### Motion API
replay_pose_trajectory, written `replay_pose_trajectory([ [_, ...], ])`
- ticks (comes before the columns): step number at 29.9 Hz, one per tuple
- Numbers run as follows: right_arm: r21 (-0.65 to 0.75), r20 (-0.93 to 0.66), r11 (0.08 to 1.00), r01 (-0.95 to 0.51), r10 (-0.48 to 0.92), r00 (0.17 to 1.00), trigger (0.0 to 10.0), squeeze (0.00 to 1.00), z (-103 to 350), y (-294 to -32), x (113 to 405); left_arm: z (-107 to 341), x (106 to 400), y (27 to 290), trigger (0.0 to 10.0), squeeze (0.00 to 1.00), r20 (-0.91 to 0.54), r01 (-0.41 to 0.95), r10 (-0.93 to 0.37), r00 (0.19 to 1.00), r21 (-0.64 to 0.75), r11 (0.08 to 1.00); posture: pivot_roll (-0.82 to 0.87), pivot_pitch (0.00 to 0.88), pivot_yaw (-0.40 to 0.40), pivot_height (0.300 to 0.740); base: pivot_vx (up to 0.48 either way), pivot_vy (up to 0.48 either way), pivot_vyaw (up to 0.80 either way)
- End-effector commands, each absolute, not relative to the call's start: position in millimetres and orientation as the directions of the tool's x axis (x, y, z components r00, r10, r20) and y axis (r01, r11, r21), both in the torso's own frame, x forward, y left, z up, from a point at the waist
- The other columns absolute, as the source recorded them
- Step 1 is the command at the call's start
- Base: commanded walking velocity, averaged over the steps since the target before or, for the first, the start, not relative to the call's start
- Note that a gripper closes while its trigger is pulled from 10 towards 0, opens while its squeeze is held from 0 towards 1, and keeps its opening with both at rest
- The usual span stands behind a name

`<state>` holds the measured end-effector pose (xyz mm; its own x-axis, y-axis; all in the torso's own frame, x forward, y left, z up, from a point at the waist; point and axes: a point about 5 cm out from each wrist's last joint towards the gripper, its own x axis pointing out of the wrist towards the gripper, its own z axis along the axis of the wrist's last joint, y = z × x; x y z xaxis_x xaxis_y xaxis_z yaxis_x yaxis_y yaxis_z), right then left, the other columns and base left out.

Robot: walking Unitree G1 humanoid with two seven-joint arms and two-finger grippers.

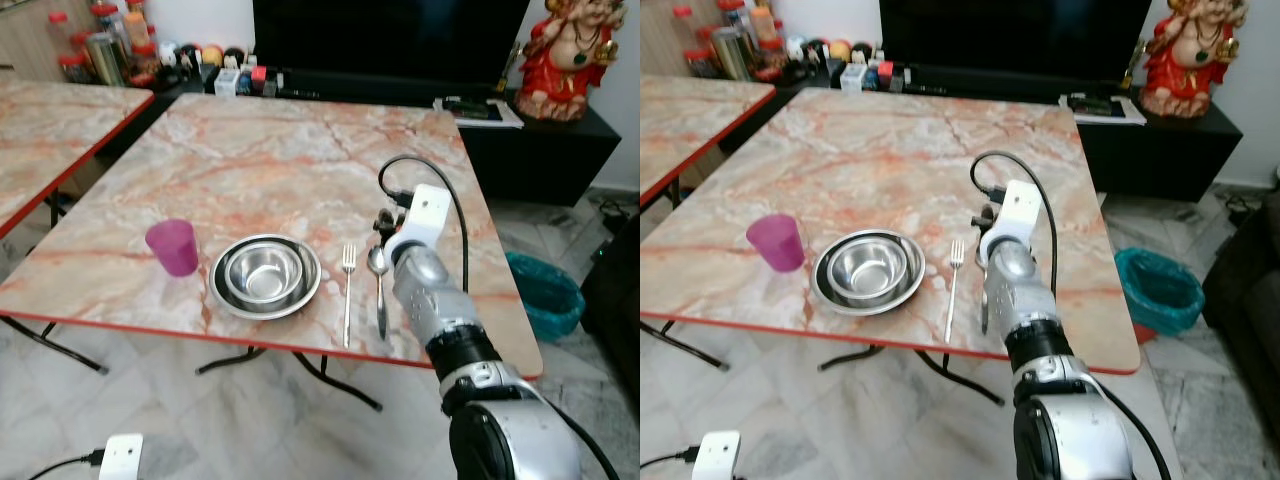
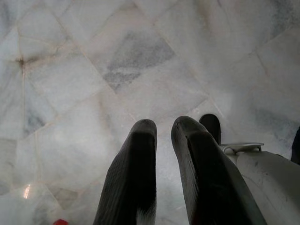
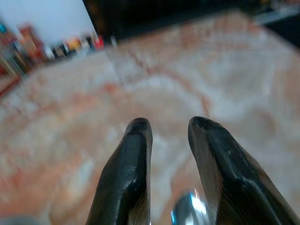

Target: Setting the table

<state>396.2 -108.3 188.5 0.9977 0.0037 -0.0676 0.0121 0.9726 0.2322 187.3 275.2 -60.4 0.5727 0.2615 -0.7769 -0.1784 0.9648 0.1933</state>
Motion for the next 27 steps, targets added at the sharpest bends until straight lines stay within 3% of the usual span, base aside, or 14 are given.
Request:
replay_pose_trajectory([
  [1, 0.210, 0.023, 0.977, 0.035, -0.041, 0.999, 10.0, 0.00, 206, -123, 393, -63, 182, 275, 10.0, 0.00, -0.787, -0.179, 0.264, 0.558, 0.196, 0.964, 0.02, 0.088, -0.038, 0.740, 0.000, 0.000, 0.00],
  [6, 0.171, 0.142, 0.978, 0.119, -0.144, 0.979, 10.0, 0.00, 222, -161, 381, -63, 183, 275, 10.0, 0.00, -0.785, -0.178, 0.264, 0.561, 0.197, 0.964, 0.01, 0.090, -0.040, 0.740, 0.000, 0.000, 0.00],
  [8, 0.102, 0.183, 0.963, 0.249, -0.264, 0.947, 10.0, 0.00, 219, -208, 364, -63, 184, 274, 10.0, 0.00, -0.783, -0.178, 0.264, 0.563, 0.197, 0.964, 0.00, 0.088, -0.043, 0.740, 0.000, 0.000, 0.00],
  [12, 0.023, 0.168, 0.934, 0.356, -0.355, 0.920, 10.0, 0.00, 210, -239, 353, -63, 184, 274, 10.0, 0.00, -0.783, -0.176, 0.262, 0.564, 0.196, 0.965, -0.01, 0.085, -0.044, 0.740, 0.000, 0.000, 0.00],
  [13, -0.009, 0.137, 0.880, 0.475, -0.469, 0.872, 10.0, 0.00, 199, -272, 338, -63, 184, 274, 10.0, 0.00, -0.783, -0.173, 0.259, 0.565, 0.195, 0.965, -0.01, 0.080, -0.046, 0.740, 0.000, 0.000, 0.00],
  [14, -0.009, 0.137, 0.880, 0.475, -0.469, 0.872, 10.0, 0.00, 199, -272, 338, -63, 184, 274, 10.0, 0.00, -0.783, -0.173, 0.259, 0.565, 0.195, 0.965, -0.01, 0.080, -0.046, 0.740, 0.000, 0.000, 0.00],
  [19, -0.118, 0.030, 0.699, 0.705, -0.707, 0.707, 10.0, 0.00, 167, -335, 295, -63, 183, 274, 10.0, 0.00, -0.786, -0.163, 0.253, 0.564, 0.195, 0.967, -0.02, 0.073, -0.043, 0.740, 0.000, 0.000, 0.00],
  [24, -0.129, -0.003, 0.628, 0.768, -0.775, 0.633, 10.0, 0.00, 152, -351, 279, -63, 183, 274, 10.0, 0.00, -0.787, -0.158, 0.252, 0.564, 0.196, 0.968, -0.02, 0.071, -0.042, 0.740, 0.000, 0.000, 0.00],
  [26, -0.190, -0.085, 0.526, 0.829, -0.850, 0.520, 10.0, 0.00, 126, -369, 257, -63, 183, 274, 10.0, 0.00, -0.787, -0.155, 0.250, 0.564, 0.197, 0.968, -0.02, 0.069, -0.041, 0.740, 0.000, 0.000, 0.00],
  [27, -0.190, -0.085, 0.526, 0.829, -0.850, 0.520, 10.0, 0.00, 126, -369, 257, -63, 183, 274, 10.0, 0.00, -0.787, -0.155, 0.250, 0.564, 0.197, 0.968, -0.02, 0.069, -0.041, 0.740, 0.000, 0.000, 0.00],
])
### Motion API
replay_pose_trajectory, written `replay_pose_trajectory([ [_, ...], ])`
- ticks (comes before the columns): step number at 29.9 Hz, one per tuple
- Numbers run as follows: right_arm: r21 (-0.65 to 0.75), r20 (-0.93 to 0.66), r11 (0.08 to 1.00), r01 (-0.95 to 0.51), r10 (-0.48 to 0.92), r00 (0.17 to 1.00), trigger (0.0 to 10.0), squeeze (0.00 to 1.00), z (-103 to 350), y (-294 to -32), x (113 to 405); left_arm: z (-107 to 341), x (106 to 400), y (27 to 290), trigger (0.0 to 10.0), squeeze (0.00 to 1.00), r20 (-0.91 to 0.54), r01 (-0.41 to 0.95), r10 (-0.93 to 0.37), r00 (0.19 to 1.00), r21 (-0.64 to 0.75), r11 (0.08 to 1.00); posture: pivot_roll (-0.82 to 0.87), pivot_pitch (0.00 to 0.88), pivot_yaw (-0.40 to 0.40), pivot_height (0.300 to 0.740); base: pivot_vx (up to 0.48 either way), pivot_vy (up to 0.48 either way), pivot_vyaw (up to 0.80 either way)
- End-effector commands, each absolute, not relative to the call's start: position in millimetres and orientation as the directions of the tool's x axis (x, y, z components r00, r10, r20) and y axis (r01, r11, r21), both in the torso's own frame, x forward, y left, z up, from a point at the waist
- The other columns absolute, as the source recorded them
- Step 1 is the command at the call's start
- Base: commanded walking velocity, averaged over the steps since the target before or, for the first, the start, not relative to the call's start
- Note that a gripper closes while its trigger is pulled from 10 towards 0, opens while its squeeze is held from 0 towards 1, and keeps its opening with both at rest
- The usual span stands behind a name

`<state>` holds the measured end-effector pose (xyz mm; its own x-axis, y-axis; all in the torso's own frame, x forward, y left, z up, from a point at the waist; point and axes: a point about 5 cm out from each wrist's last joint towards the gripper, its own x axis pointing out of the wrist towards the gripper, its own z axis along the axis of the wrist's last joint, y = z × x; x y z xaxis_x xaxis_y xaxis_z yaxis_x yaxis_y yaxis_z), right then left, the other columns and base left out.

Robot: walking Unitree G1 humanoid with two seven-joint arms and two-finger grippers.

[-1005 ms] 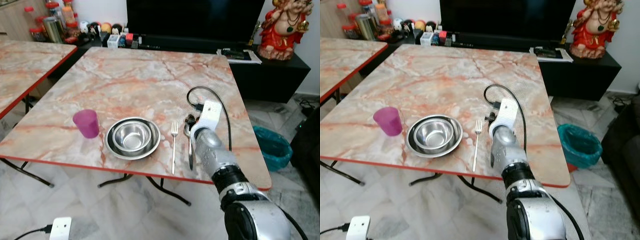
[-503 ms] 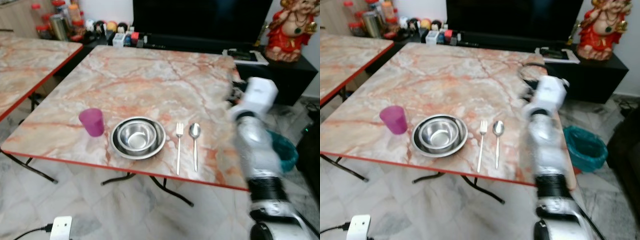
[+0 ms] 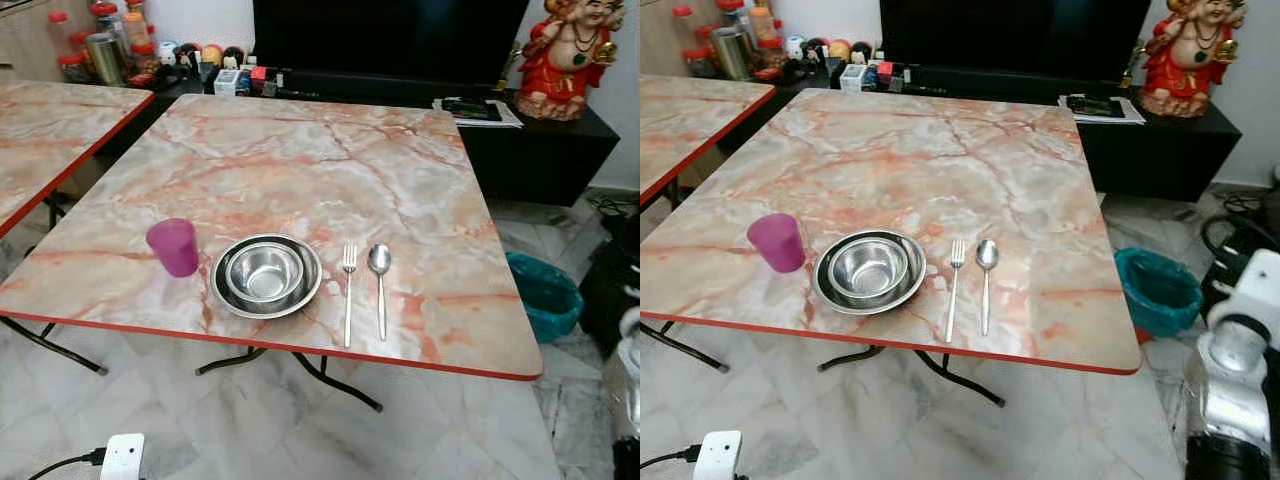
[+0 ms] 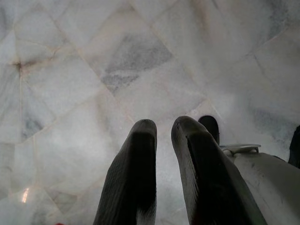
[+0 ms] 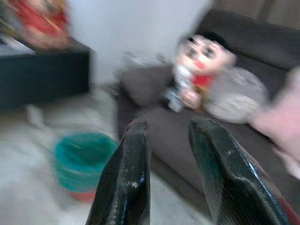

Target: Setting the table

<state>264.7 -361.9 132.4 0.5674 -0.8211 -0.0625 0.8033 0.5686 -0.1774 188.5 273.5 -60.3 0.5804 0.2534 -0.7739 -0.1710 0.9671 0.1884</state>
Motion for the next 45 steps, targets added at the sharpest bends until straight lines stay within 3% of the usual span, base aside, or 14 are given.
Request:
replay_pose_trajectory([
  [1, -0.220, -0.134, 0.486, 0.846, -0.874, 0.467, 10.0, 0.00, 110, -376, 245, -63, 182, 274, 10.0, 0.00, -0.788, -0.154, 0.250, 0.563, 0.197, 0.968, -0.02, 0.068, -0.041, 0.740, 0.000, 0.000, 0.00],
  [6, -0.273, -0.211, 0.454, 0.848, -0.888, 0.408, 10.0, 0.00, 84, -382, 228, -64, 182, 274, 10.0, 0.00, -0.788, -0.154, 0.249, 0.563, 0.196, 0.968, -0.01, 0.074, -0.044, 0.740, 0.000, 0.000, 0.00],
  [8, -0.341, -0.307, 0.452, 0.825, -0.882, 0.357, 10.0, 0.00, 54, -379, 213, -64, 183, 273, 10.0, 0.00, -0.789, -0.154, 0.248, 0.562, 0.194, 0.969, -0.02, 0.078, -0.046, 0.740, 0.000, 0.000, 0.00],
  [13, -0.360, -0.365, 0.465, 0.809, -0.868, 0.337, 10.0, 0.00, 38, -376, 207, -64, 183, 273, 10.0, 0.00, -0.790, -0.155, 0.247, 0.562, 0.192, 0.969, -0.01, 0.079, -0.049, 0.740, 0.000, 0.000, 0.00],
  [17, -0.386, -0.530, 0.564, 0.730, -0.783, 0.325, 10.0, 0.00, -9, -354, 185, -64, 184, 272, 10.0, 0.00, -0.790, -0.163, 0.246, 0.562, 0.186, 0.969, -0.01, 0.085, -0.058, 0.740, 0.000, 0.000, 0.00],
  [27, -0.397, -0.671, 0.660, 0.637, -0.683, 0.289, 10.0, 0.00, -45, -328, 161, -64, 184, 271, 10.0, 0.00, -0.792, -0.165, 0.246, 0.560, 0.184, 0.969, -0.01, 0.082, -0.054, 0.740, 0.000, 0.000, 0.00],
  [30, -0.310, -0.735, 0.740, 0.597, -0.584, 0.343, 10.0, 0.00, -57, -311, 161, -64, 185, 271, 10.0, 0.00, -0.792, -0.164, 0.243, 0.560, 0.182, 0.970, -0.02, 0.082, -0.055, 0.740, 0.000, 0.000, 0.00],
  [32, -0.163, -0.749, 0.808, 0.566, -0.474, 0.462, 10.0, 0.00, -60, -295, 169, -64, 185, 271, 10.0, 0.00, -0.792, -0.163, 0.240, 0.561, 0.178, 0.970, -0.02, 0.082, -0.055, 0.740, 0.000, 0.000, 0.00],
  [45, -0.163, -0.749, 0.808, 0.566, -0.474, 0.462, 10.0, 0.00, -60, -295, 169, -64, 185, 271, 10.0, 0.00, -0.792, -0.163, 0.240, 0.561, 0.178, 0.970, -0.02, 0.082, -0.055, 0.740, 0.000, 0.000, 0.00],
])
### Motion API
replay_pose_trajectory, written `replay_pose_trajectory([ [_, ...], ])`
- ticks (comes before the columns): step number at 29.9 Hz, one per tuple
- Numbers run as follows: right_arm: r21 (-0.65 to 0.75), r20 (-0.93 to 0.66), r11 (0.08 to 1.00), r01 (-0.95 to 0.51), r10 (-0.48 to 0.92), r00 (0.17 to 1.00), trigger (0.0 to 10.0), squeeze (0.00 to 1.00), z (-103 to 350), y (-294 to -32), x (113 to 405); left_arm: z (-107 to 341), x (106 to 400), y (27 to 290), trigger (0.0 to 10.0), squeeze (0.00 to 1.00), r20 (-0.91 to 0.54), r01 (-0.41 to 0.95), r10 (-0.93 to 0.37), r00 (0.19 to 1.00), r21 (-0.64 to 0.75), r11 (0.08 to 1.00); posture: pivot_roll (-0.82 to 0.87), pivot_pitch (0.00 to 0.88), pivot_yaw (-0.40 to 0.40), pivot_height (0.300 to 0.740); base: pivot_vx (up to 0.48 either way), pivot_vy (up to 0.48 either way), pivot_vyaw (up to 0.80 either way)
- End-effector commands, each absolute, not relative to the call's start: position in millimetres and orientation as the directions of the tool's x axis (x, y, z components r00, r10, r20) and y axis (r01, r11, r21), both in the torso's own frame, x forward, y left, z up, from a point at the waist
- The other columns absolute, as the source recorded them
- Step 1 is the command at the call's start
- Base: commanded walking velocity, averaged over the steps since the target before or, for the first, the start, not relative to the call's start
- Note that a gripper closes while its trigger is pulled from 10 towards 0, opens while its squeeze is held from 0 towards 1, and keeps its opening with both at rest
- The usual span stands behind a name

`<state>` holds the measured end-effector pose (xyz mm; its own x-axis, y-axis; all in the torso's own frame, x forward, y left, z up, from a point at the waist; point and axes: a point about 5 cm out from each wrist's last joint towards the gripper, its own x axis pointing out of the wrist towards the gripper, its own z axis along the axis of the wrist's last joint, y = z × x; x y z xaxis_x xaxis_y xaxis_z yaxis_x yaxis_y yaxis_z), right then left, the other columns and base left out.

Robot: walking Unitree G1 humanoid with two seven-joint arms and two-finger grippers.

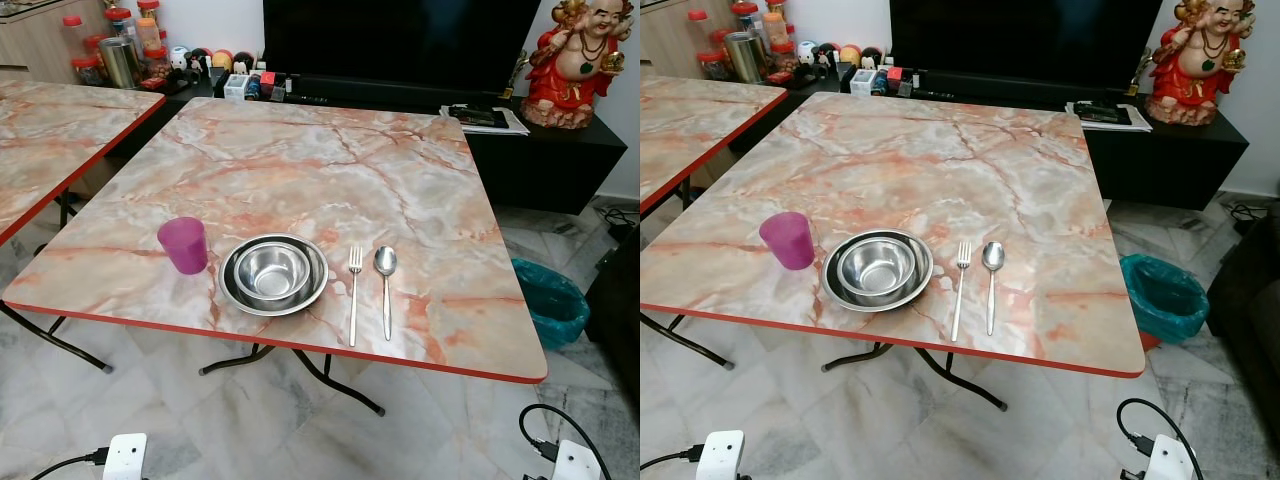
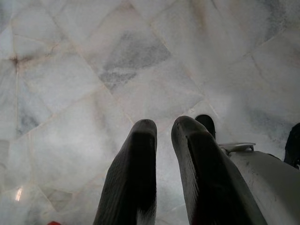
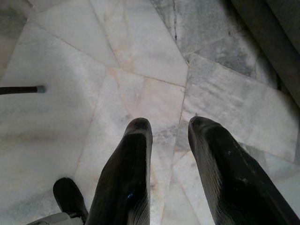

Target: Setting the table

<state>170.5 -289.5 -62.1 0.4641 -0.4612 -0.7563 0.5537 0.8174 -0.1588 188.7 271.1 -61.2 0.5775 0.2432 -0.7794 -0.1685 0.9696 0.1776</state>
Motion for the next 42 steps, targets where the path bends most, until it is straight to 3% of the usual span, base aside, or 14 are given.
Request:
replay_pose_trajectory([
  [1, -0.163, -0.749, 0.808, 0.566, -0.474, 0.462, 10.0, 0.00, -60, -295, 169, -64, 185, 271, 10.0, 0.00, -0.792, -0.163, 0.240, 0.561, 0.178, 0.970, -0.02, 0.082, -0.055, 0.740, 0.000, 0.000, 0.00],
  [16, -0.163, -0.749, 0.808, 0.566, -0.474, 0.462, 10.0, 0.00, -60, -295, 169, -64, 185, 271, 10.0, 0.00, -0.792, -0.163, 0.240, 0.561, 0.178, 0.970, -0.02, 0.082, -0.055, 0.740, 0.000, 0.000, 0.00],
  [17, -0.130, -0.749, 0.833, 0.538, -0.438, 0.498, 10.0, 0.00, -61, -292, 170, -64, 185, 271, 10.0, 0.00, -0.792, -0.163, 0.238, 0.561, 0.177, 0.971, -0.02, 0.082, -0.055, 0.740, 0.000, 0.000, 0.00],
  [18, -0.079, -0.805, 0.825, 0.560, -0.384, 0.452, 10.0, 0.00, -78, -287, 136, -64, 185, 270, 10.0, 0.00, -0.796, -0.152, 0.229, 0.561, 0.174, 0.973, -0.02, 0.086, -0.062, 0.740, 0.000, 0.000, -0.65],
  [21, -0.073, -0.828, 0.810, 0.582, -0.374, 0.418, 10.0, 0.00, -84, -286, 121, -64, 185, 270, 10.0, 0.00, -0.797, -0.147, 0.226, 0.560, 0.173, 0.974, -0.02, 0.087, -0.061, 0.740, 0.000, 0.000, -0.65],
  [42, -0.053, -0.818, 0.810, 0.584, -0.370, 0.440, 10.0, 0.00, -83, -287, 121, -65, 183, 270, 10.0, 0.00, -0.802, -0.133, 0.220, 0.555, 0.175, 0.975, -0.02, 0.064, -0.060, 0.740, 0.000, 0.000, -0.11],
])
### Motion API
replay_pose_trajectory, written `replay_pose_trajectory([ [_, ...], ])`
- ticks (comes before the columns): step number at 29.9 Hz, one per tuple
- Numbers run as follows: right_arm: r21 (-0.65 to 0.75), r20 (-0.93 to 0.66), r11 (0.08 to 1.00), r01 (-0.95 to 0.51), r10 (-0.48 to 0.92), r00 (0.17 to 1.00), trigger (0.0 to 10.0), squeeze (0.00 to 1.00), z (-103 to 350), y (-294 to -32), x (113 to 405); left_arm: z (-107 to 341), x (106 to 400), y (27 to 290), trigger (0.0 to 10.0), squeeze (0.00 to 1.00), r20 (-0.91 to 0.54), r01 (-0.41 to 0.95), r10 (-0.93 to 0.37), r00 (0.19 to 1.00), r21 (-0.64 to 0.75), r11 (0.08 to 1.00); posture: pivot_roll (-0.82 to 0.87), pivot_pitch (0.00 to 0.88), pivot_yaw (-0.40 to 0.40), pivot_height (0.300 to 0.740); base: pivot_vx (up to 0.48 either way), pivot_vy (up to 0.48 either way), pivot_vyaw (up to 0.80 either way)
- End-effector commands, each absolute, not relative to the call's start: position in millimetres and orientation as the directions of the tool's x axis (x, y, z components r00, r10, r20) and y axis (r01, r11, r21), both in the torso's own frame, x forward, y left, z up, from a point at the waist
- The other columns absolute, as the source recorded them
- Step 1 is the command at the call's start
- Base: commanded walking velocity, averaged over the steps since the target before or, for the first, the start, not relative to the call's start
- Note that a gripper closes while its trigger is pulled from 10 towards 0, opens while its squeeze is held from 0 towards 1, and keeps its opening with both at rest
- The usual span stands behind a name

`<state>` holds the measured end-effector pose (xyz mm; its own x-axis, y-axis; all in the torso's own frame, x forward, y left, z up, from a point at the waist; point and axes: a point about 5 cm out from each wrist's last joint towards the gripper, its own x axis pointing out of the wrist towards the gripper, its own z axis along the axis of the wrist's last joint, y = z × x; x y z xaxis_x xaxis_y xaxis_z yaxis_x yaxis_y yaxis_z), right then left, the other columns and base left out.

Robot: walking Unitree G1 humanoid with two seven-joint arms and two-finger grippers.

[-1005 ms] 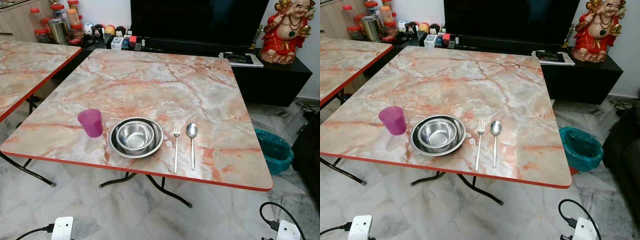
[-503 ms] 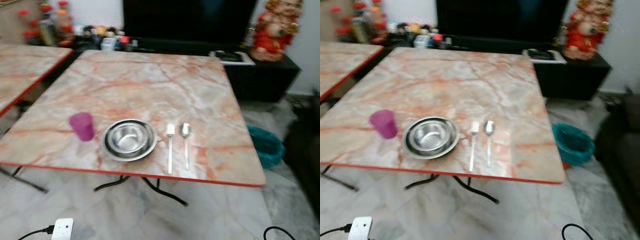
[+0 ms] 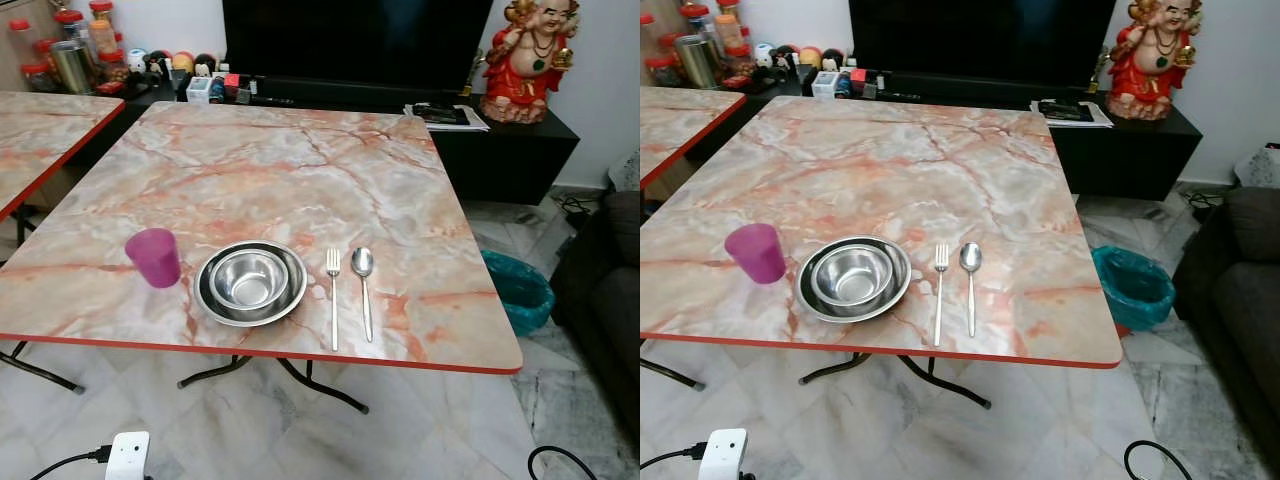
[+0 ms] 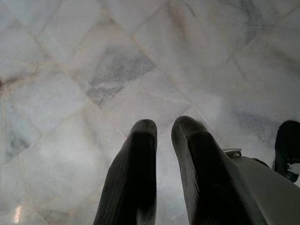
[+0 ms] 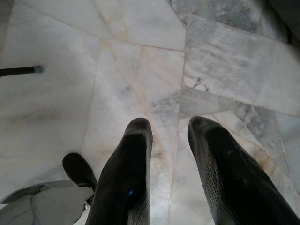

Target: Setting the table

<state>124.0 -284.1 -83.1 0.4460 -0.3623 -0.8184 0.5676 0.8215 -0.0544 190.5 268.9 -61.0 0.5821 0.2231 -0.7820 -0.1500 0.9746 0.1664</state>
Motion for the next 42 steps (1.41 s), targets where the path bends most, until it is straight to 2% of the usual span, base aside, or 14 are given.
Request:
replay_pose_trajectory([
  [1, -0.055, -0.820, 0.816, 0.575, -0.366, 0.440, 10.0, 0.00, -83, -286, 121, -65, 183, 270, 10.0, 0.00, -0.802, -0.132, 0.219, 0.555, 0.175, 0.976, -0.02, 0.062, -0.061, 0.740, 0.000, 0.000, 0.00],
  [5, -0.054, -0.822, 0.824, 0.565, -0.358, 0.443, 10.0, 0.00, -84, -284, 122, -65, 183, 270, 10.0, 0.00, -0.803, -0.131, 0.219, 0.555, 0.176, 0.976, -0.02, 0.061, -0.062, 0.740, 0.000, 0.000, 0.00],
  [7, -0.036, -0.827, 0.827, 0.561, -0.340, 0.448, 10.0, 0.00, -87, -272, 127, -65, 183, 269, 10.0, 0.00, -0.804, -0.138, 0.211, 0.555, 0.161, 0.977, -0.02, 0.067, -0.062, 0.740, 0.000, 0.000, 0.00],
  [14, -0.021, -0.829, 0.830, 0.557, -0.326, 0.454, 10.0, 0.00, -88, -263, 131, -65, 183, 270, 10.0, 0.00, -0.806, -0.118, 0.220, 0.549, 0.187, 0.975, -0.02, 0.075, -0.061, 0.740, 0.000, 0.000, 0.00],
  [42, -0.014, -0.835, 0.827, 0.562, -0.319, 0.449, 10.0, 0.00, -90, -256, 134, -64, 185, 271, 10.0, 0.00, -0.802, -0.129, 0.230, 0.551, 0.190, 0.973, -0.01, 0.084, -0.061, 0.740, 0.000, 0.000, 0.00],
])
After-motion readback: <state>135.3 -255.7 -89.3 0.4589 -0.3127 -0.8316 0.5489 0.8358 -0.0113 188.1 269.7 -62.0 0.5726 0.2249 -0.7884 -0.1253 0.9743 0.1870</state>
